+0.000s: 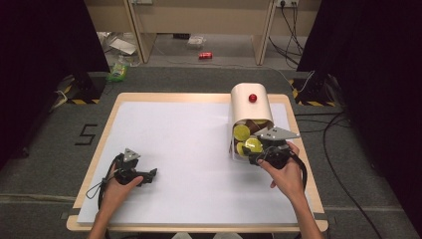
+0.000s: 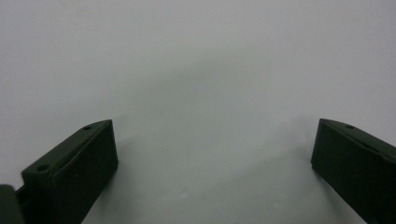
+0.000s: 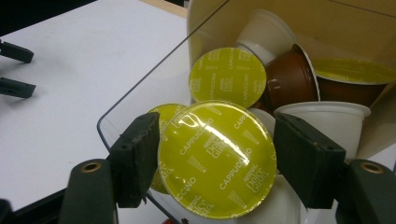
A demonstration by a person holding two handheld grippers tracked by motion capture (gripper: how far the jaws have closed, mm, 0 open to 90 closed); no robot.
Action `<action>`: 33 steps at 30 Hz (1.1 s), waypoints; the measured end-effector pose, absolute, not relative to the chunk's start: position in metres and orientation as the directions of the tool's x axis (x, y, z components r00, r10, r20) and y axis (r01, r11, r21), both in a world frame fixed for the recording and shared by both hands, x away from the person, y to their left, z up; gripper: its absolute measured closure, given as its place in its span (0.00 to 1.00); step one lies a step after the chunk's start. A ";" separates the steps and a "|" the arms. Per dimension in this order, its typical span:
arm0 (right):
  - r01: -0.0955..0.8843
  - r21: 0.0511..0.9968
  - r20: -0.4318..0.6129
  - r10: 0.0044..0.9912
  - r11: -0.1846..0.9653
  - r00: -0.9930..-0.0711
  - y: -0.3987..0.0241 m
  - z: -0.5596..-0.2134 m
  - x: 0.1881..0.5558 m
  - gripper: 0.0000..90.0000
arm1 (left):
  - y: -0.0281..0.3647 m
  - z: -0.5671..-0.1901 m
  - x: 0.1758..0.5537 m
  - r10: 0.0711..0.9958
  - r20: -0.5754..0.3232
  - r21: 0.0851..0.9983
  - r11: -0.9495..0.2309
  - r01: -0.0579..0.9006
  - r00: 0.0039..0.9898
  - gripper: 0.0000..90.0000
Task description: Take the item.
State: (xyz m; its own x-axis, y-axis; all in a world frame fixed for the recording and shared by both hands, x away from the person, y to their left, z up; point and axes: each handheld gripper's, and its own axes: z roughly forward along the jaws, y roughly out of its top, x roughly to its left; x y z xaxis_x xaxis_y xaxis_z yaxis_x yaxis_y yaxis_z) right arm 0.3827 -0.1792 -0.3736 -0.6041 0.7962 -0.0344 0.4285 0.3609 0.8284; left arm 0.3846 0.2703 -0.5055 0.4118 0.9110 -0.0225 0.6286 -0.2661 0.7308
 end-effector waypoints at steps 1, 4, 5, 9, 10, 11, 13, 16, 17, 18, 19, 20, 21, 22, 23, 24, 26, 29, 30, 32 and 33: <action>0.428 0.829 -0.034 0.796 0.361 -0.605 -0.179 -0.374 0.383 0.40 | 0.270 -0.505 0.385 0.911 -0.023 0.731 -0.266 0.629 0.412 0.00; 0.427 0.828 -0.035 0.794 0.363 -0.607 -0.178 -0.374 0.383 0.42 | 0.270 -0.505 0.385 0.911 -0.023 0.731 -0.266 0.628 0.412 0.00; 0.428 0.828 -0.034 0.794 0.363 -0.607 -0.178 -0.374 0.383 0.42 | 0.270 -0.505 0.385 0.911 -0.022 0.731 -0.266 0.629 0.412 0.00; 0.423 0.830 -0.039 0.794 0.364 -0.607 -0.178 -0.373 0.382 0.43 | 0.270 -0.505 0.385 0.911 -0.023 0.731 -0.266 0.629 0.412 0.00; 0.420 0.832 -0.040 0.794 0.363 -0.606 -0.178 -0.373 0.382 0.43 | 0.270 -0.505 0.385 0.911 -0.023 0.731 -0.266 0.629 0.412 0.00; 0.417 0.834 -0.041 0.795 0.361 -0.606 -0.178 -0.372 0.381 0.43 | 0.270 -0.505 0.385 0.911 -0.023 0.731 -0.266 0.629 0.412 0.00; 0.413 0.838 -0.041 0.796 0.356 -0.603 -0.178 -0.370 0.381 0.43 | 0.270 -0.505 0.385 0.911 -0.023 0.731 -0.266 0.629 0.412 0.00; 0.403 0.845 -0.046 0.799 0.351 -0.600 -0.180 -0.368 0.380 0.43 | 0.270 -0.505 0.385 0.911 -0.023 0.731 -0.266 0.628 0.412 0.00; 0.400 0.847 -0.046 0.799 0.349 -0.600 -0.180 -0.367 0.379 0.43 | 0.270 -0.505 0.385 0.911 -0.023 0.731 -0.266 0.629 0.412 0.00; 0.395 0.850 -0.048 0.799 0.347 -0.599 -0.181 -0.366 0.379 0.43 | 0.270 -0.505 0.385 0.911 -0.022 0.731 -0.266 0.628 0.412 0.00; 0.393 0.853 -0.046 0.800 0.343 -0.599 -0.182 -0.364 0.379 0.43 | 0.270 -0.505 0.385 0.911 -0.022 0.731 -0.266 0.629 0.412 0.00; 0.390 0.857 -0.042 0.800 0.337 -0.598 -0.183 -0.363 0.378 0.43 | 0.270 -0.505 0.385 0.911 -0.023 0.731 -0.266 0.629 0.412 0.00; 0.386 0.860 -0.042 0.800 0.333 -0.598 -0.184 -0.362 0.377 0.43 | 0.270 -0.505 0.385 0.911 -0.023 0.731 -0.266 0.629 0.412 0.00; 0.383 0.862 -0.044 0.802 0.332 -0.595 -0.185 -0.360 0.377 0.43 | 0.270 -0.505 0.385 0.911 -0.022 0.731 -0.266 0.629 0.412 0.00; 0.380 0.865 -0.043 0.802 0.328 -0.595 -0.186 -0.359 0.376 0.43 | 0.270 -0.505 0.385 0.911 -0.023 0.731 -0.266 0.629 0.412 0.00; 0.378 0.867 -0.041 0.803 0.324 -0.594 -0.187 -0.357 0.375 0.43 | 0.270 -0.505 0.385 0.911 -0.022 0.731 -0.266 0.629 0.412 0.00; 0.370 0.873 -0.043 0.806 0.318 -0.591 -0.190 -0.354 0.374 0.43 | 0.270 -0.505 0.385 0.911 -0.022 0.731 -0.266 0.629 0.412 0.00; 0.363 0.880 -0.040 0.809 0.307 -0.586 -0.195 -0.349 0.371 0.43 | 0.270 -0.505 0.385 0.911 -0.023 0.731 -0.266 0.629 0.412 0.00; 0.363 0.882 -0.037 0.812 0.301 -0.583 -0.197 -0.348 0.370 0.43 | 0.270 -0.505 0.385 0.911 -0.023 0.731 -0.266 0.629 0.412 0.00; 0.361 0.887 -0.028 0.815 0.287 -0.579 -0.201 -0.345 0.368 0.43 | 0.270 -0.505 0.385 0.911 -0.023 0.731 -0.266 0.629 0.412 0.00; 0.362 0.888 -0.026 0.817 0.283 -0.576 -0.203 -0.344 0.367 0.43 | 0.270 -0.505 0.385 0.911 -0.023 0.731 -0.266 0.629 0.412 0.00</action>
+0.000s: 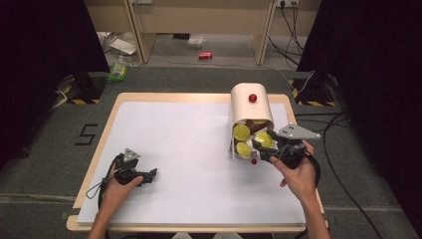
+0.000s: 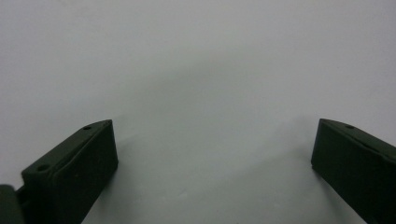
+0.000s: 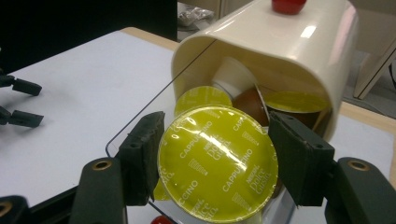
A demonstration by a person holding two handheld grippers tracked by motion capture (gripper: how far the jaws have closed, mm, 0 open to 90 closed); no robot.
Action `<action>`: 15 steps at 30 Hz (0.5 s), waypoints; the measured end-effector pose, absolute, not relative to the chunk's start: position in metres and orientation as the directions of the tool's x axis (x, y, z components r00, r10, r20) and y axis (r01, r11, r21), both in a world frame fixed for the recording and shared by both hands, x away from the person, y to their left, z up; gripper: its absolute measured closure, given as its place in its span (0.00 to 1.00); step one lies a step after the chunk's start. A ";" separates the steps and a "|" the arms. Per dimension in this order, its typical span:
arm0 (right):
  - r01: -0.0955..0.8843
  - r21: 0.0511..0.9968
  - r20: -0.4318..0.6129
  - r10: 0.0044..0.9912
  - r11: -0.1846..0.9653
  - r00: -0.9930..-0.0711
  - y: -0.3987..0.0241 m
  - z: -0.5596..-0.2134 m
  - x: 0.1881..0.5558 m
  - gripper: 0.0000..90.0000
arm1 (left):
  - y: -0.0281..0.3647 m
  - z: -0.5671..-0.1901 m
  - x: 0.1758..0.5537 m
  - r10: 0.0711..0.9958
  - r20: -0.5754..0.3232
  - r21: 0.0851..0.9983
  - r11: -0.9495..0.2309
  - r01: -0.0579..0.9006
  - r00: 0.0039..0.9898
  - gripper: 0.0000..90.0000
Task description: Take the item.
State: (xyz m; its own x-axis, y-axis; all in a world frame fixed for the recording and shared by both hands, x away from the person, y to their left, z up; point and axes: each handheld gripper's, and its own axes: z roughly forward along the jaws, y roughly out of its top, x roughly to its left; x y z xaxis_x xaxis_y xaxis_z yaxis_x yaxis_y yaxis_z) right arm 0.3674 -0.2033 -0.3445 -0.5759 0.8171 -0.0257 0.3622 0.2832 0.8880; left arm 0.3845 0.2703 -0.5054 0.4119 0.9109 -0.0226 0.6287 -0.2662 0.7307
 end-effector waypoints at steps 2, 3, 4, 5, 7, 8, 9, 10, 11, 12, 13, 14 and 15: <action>0.362 0.890 -0.023 0.823 0.276 -0.568 -0.208 -0.343 0.366 0.43 | 0.270 -0.505 0.385 0.911 -0.023 0.731 -0.266 0.629 0.412 0.00; 0.360 0.892 -0.024 0.825 0.273 -0.565 -0.210 -0.342 0.365 0.43 | 0.270 -0.505 0.385 0.911 -0.023 0.731 -0.266 0.629 0.412 0.00; 0.363 0.892 -0.022 0.828 0.269 -0.561 -0.212 -0.342 0.364 0.43 | 0.270 -0.505 0.385 0.911 -0.023 0.731 -0.266 0.629 0.412 0.00; 0.362 0.893 -0.022 0.829 0.267 -0.559 -0.214 -0.341 0.364 0.43 | 0.270 -0.505 0.385 0.911 -0.023 0.731 -0.266 0.629 0.412 0.00; 0.363 0.894 -0.022 0.833 0.264 -0.553 -0.218 -0.341 0.363 0.43 | 0.270 -0.505 0.385 0.911 -0.023 0.731 -0.266 0.629 0.412 0.00; 0.362 0.894 -0.023 0.835 0.263 -0.549 -0.220 -0.341 0.363 0.43 | 0.270 -0.505 0.385 0.911 -0.023 0.731 -0.266 0.629 0.412 0.00; 0.364 0.894 -0.022 0.838 0.261 -0.546 -0.223 -0.340 0.362 0.43 | 0.270 -0.505 0.385 0.911 -0.023 0.731 -0.266 0.629 0.412 0.00; 0.366 0.894 -0.021 0.841 0.257 -0.540 -0.225 -0.340 0.362 0.43 | 0.270 -0.505 0.385 0.911 -0.023 0.731 -0.266 0.629 0.412 0.00; 0.364 0.896 -0.021 0.844 0.253 -0.535 -0.228 -0.340 0.361 0.43 | 0.270 -0.505 0.385 0.911 -0.023 0.731 -0.266 0.629 0.412 0.00; 0.365 0.897 -0.020 0.847 0.250 -0.531 -0.231 -0.339 0.361 0.43 | 0.270 -0.505 0.385 0.911 -0.023 0.731 -0.266 0.629 0.412 0.00; 0.366 0.898 -0.017 0.851 0.244 -0.525 -0.233 -0.339 0.360 0.43 | 0.270 -0.505 0.385 0.911 -0.023 0.731 -0.266 0.629 0.412 0.00; 0.366 0.899 -0.017 0.854 0.240 -0.519 -0.236 -0.338 0.360 0.43 | 0.270 -0.505 0.385 0.911 -0.023 0.731 -0.266 0.629 0.412 0.00; 0.367 0.900 -0.017 0.858 0.237 -0.514 -0.239 -0.338 0.360 0.43 | 0.270 -0.505 0.385 0.911 -0.023 0.731 -0.266 0.629 0.412 0.00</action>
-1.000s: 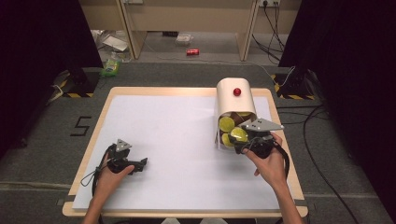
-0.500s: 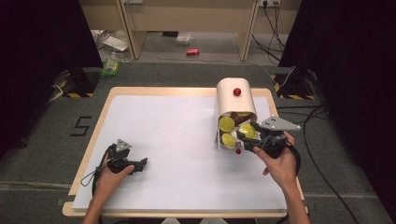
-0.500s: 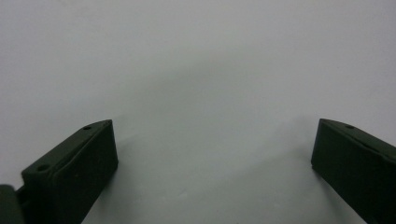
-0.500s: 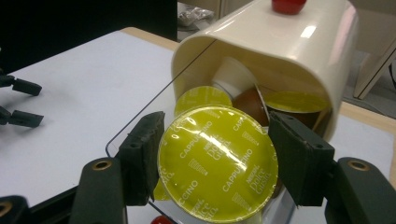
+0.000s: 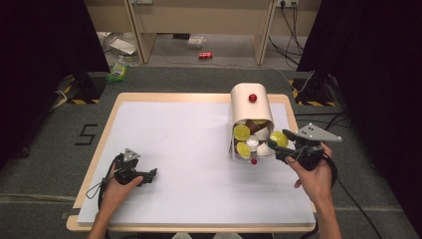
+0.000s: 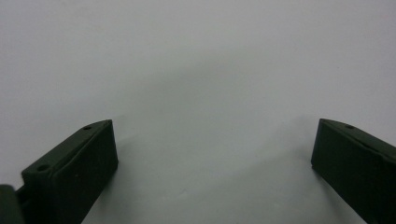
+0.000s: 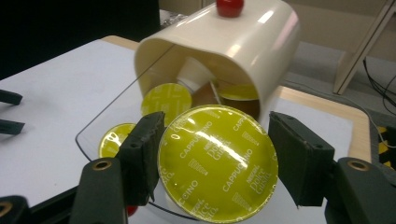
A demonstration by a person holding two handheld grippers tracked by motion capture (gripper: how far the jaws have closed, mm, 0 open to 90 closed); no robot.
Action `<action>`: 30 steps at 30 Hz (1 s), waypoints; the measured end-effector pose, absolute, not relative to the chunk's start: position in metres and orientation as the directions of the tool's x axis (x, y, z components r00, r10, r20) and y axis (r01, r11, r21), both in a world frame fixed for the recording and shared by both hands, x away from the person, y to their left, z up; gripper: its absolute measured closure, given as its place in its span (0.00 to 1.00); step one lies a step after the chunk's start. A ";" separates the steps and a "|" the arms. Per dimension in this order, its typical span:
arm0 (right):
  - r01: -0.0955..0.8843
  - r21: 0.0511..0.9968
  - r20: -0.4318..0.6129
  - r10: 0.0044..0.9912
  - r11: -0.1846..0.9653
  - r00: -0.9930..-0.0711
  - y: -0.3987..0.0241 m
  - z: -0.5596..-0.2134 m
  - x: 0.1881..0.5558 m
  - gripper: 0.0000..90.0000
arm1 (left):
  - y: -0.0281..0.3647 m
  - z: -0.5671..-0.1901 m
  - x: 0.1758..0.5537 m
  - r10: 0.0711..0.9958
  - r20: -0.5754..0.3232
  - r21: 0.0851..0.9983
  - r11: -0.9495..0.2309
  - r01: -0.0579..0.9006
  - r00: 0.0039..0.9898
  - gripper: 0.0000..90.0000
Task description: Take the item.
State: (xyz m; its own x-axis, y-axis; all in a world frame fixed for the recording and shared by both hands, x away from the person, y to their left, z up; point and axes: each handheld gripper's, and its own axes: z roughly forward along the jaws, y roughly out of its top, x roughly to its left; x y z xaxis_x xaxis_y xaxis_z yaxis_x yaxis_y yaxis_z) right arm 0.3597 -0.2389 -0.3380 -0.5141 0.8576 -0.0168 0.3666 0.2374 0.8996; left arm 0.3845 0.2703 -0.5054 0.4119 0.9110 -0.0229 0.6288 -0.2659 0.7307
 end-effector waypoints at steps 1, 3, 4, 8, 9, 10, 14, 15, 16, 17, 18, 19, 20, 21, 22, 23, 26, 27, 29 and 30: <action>0.367 0.900 -0.016 0.861 0.233 -0.508 -0.242 -0.338 0.359 0.43 | 0.270 -0.505 0.385 0.911 -0.023 0.731 -0.266 0.629 0.412 0.00; 0.370 0.901 -0.015 0.868 0.227 -0.496 -0.247 -0.337 0.359 0.43 | 0.270 -0.505 0.385 0.911 -0.023 0.731 -0.266 0.629 0.412 0.00; 0.370 0.901 -0.019 0.873 0.226 -0.488 -0.249 -0.338 0.359 0.43 | 0.270 -0.505 0.385 0.911 -0.023 0.731 -0.266 0.629 0.412 0.00; 0.378 0.898 -0.025 0.884 0.224 -0.467 -0.257 -0.339 0.359 0.43 | 0.270 -0.505 0.385 0.911 -0.023 0.731 -0.266 0.629 0.412 0.00; 0.381 0.897 -0.025 0.887 0.223 -0.461 -0.259 -0.340 0.360 0.43 | 0.270 -0.505 0.385 0.911 -0.022 0.731 -0.266 0.629 0.412 0.00; 0.384 0.896 -0.027 0.890 0.223 -0.454 -0.261 -0.342 0.361 0.43 | 0.270 -0.505 0.385 0.911 -0.023 0.731 -0.266 0.629 0.412 0.00; 0.408 0.885 -0.027 0.900 0.223 -0.434 -0.267 -0.349 0.366 0.43 | 0.270 -0.505 0.385 0.911 -0.023 0.731 -0.266 0.629 0.412 0.00; 0.413 0.882 -0.029 0.903 0.224 -0.429 -0.268 -0.351 0.367 0.43 | 0.270 -0.505 0.385 0.911 -0.023 0.731 -0.266 0.629 0.412 0.00; 0.419 0.879 -0.034 0.907 0.228 -0.421 -0.270 -0.353 0.369 0.43 | 0.270 -0.505 0.385 0.911 -0.023 0.731 -0.266 0.629 0.412 0.00; 0.427 0.876 -0.030 0.910 0.224 -0.414 -0.271 -0.355 0.370 0.43 | 0.270 -0.505 0.385 0.911 -0.023 0.731 -0.266 0.629 0.412 0.00; 0.431 0.874 -0.028 0.911 0.222 -0.412 -0.272 -0.357 0.372 0.43 | 0.270 -0.505 0.385 0.911 -0.023 0.731 -0.266 0.629 0.412 0.00; 0.434 0.873 -0.027 0.912 0.220 -0.408 -0.274 -0.359 0.373 0.43 | 0.270 -0.505 0.385 0.911 -0.023 0.731 -0.266 0.629 0.412 0.00; 0.440 0.871 -0.025 0.914 0.219 -0.404 -0.275 -0.361 0.375 0.43 | 0.270 -0.505 0.385 0.911 -0.023 0.731 -0.266 0.629 0.412 0.00; 0.444 0.869 -0.025 0.916 0.218 -0.401 -0.276 -0.363 0.376 0.43 | 0.270 -0.505 0.385 0.911 -0.023 0.731 -0.266 0.629 0.412 0.00; 0.448 0.867 -0.022 0.917 0.216 -0.399 -0.277 -0.365 0.377 0.43 | 0.270 -0.505 0.385 0.911 -0.022 0.731 -0.266 0.628 0.412 0.00; 0.452 0.865 -0.023 0.918 0.216 -0.396 -0.278 -0.366 0.378 0.43 | 0.270 -0.505 0.385 0.911 -0.023 0.731 -0.266 0.629 0.412 0.00; 0.461 0.860 -0.028 0.921 0.220 -0.387 -0.278 -0.371 0.382 0.43 | 0.270 -0.505 0.385 0.911 -0.023 0.731 -0.266 0.629 0.412 0.00; 0.465 0.858 -0.027 0.923 0.219 -0.385 -0.279 -0.374 0.384 0.43 | 0.270 -0.505 0.385 0.911 -0.023 0.731 -0.266 0.628 0.412 0.00; 0.469 0.856 -0.026 0.924 0.218 -0.382 -0.279 -0.378 0.387 0.43 | 0.270 -0.505 0.385 0.911 -0.021 0.731 -0.268 0.628 0.413 0.00; 0.471 0.855 -0.024 0.924 0.217 -0.383 -0.279 -0.381 0.388 0.43 | 0.270 -0.505 0.385 0.911 -0.021 0.731 -0.268 0.628 0.413 0.00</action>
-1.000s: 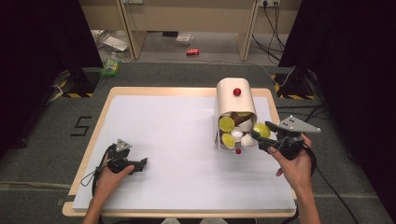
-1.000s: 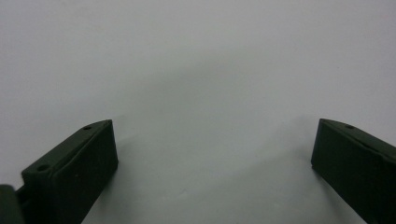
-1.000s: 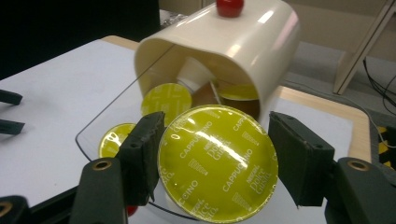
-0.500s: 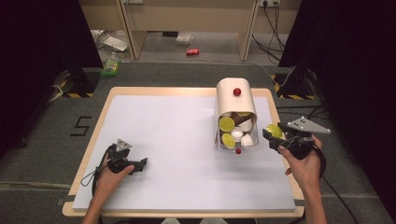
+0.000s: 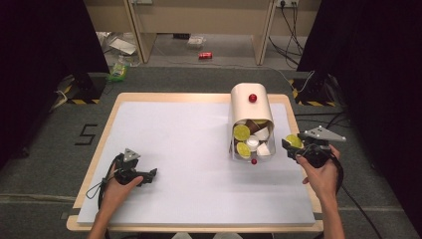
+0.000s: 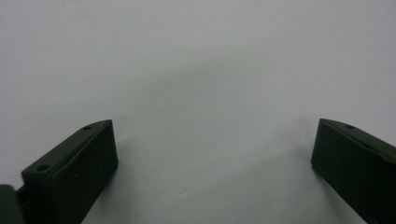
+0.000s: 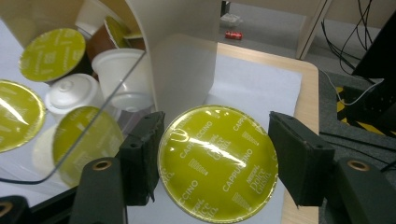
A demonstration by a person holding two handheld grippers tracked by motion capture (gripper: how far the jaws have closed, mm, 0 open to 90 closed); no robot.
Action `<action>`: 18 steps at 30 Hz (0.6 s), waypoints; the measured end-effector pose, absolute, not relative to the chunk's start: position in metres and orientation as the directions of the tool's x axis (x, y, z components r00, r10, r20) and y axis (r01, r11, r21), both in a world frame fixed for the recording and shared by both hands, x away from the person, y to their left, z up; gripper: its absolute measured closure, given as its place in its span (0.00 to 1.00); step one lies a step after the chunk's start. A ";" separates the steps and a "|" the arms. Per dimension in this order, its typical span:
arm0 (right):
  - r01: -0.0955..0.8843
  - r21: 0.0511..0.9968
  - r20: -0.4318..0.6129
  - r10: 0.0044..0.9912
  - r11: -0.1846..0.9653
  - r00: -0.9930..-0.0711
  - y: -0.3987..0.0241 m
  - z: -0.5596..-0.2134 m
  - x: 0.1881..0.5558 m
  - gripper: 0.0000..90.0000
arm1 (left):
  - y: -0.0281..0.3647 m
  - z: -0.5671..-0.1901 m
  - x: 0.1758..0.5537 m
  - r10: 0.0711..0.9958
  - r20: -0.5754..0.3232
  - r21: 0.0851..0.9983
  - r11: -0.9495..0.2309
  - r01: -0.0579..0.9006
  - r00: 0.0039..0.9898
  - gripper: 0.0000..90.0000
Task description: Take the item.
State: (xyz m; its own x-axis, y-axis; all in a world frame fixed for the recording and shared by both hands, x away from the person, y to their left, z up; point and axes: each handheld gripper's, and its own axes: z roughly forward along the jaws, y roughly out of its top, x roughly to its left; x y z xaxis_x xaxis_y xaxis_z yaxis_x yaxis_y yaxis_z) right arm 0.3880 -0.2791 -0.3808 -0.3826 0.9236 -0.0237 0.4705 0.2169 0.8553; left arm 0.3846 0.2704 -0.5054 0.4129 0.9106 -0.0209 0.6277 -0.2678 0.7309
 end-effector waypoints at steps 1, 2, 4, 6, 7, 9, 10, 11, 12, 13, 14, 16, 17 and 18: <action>0.474 0.854 -0.020 0.924 0.215 -0.382 -0.279 -0.384 0.390 0.43 | 0.270 -0.505 0.385 0.911 -0.021 0.731 -0.268 0.628 0.413 0.00; 0.479 0.852 -0.018 0.926 0.212 -0.377 -0.279 -0.387 0.392 0.43 | 0.270 -0.505 0.385 0.911 -0.021 0.731 -0.268 0.628 0.413 0.00; 0.489 0.847 -0.014 0.928 0.209 -0.372 -0.279 -0.393 0.396 0.43 | 0.270 -0.505 0.385 0.911 -0.020 0.731 -0.268 0.628 0.413 0.00; 0.498 0.844 -0.002 0.930 0.198 -0.367 -0.279 -0.400 0.400 0.43 | 0.270 -0.505 0.385 0.911 -0.021 0.731 -0.268 0.628 0.413 0.00; 0.500 0.843 -0.002 0.931 0.198 -0.365 -0.279 -0.403 0.401 0.43 | 0.270 -0.505 0.385 0.911 -0.021 0.731 -0.268 0.628 0.413 0.00; 0.507 0.841 0.003 0.934 0.191 -0.357 -0.280 -0.409 0.404 0.43 | 0.270 -0.505 0.385 0.911 -0.021 0.731 -0.268 0.628 0.413 0.00; 0.512 0.838 0.006 0.936 0.188 -0.353 -0.281 -0.412 0.406 0.43 | 0.270 -0.505 0.385 0.911 -0.021 0.731 -0.268 0.628 0.413 0.00; 0.516 0.835 0.006 0.936 0.189 -0.352 -0.281 -0.415 0.407 0.43 | 0.270 -0.505 0.385 0.911 -0.021 0.731 -0.268 0.628 0.413 0.00; 0.521 0.833 0.008 0.937 0.187 -0.349 -0.281 -0.418 0.408 0.43 | 0.270 -0.505 0.385 0.911 -0.021 0.731 -0.268 0.628 0.413 0.00; 0.527 0.829 0.008 0.939 0.186 -0.344 -0.281 -0.421 0.409 0.43 | 0.270 -0.505 0.385 0.911 -0.020 0.731 -0.268 0.628 0.413 0.00; 0.532 0.826 0.004 0.940 0.189 -0.340 -0.281 -0.424 0.411 0.43 | 0.270 -0.505 0.385 0.911 -0.020 0.731 -0.268 0.628 0.413 0.00; 0.542 0.820 0.009 0.943 0.184 -0.334 -0.282 -0.429 0.413 0.43 | 0.270 -0.505 0.385 0.911 -0.021 0.731 -0.268 0.628 0.413 0.00; 0.544 0.818 0.006 0.943 0.186 -0.331 -0.282 -0.431 0.414 0.43 | 0.270 -0.505 0.385 0.911 -0.020 0.731 -0.268 0.628 0.413 0.00; 0.547 0.817 0.008 0.944 0.185 -0.330 -0.282 -0.433 0.415 0.43 | 0.270 -0.505 0.385 0.911 -0.020 0.731 -0.268 0.628 0.413 0.00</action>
State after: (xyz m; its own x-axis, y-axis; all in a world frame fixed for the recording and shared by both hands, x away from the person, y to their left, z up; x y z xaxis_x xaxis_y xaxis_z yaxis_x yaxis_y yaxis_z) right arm 0.4149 -0.2819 -0.4333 -0.3303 0.9439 0.0078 0.5468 0.1846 0.8167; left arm 0.3846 0.2704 -0.5054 0.4130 0.9105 -0.0205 0.6276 -0.2682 0.7309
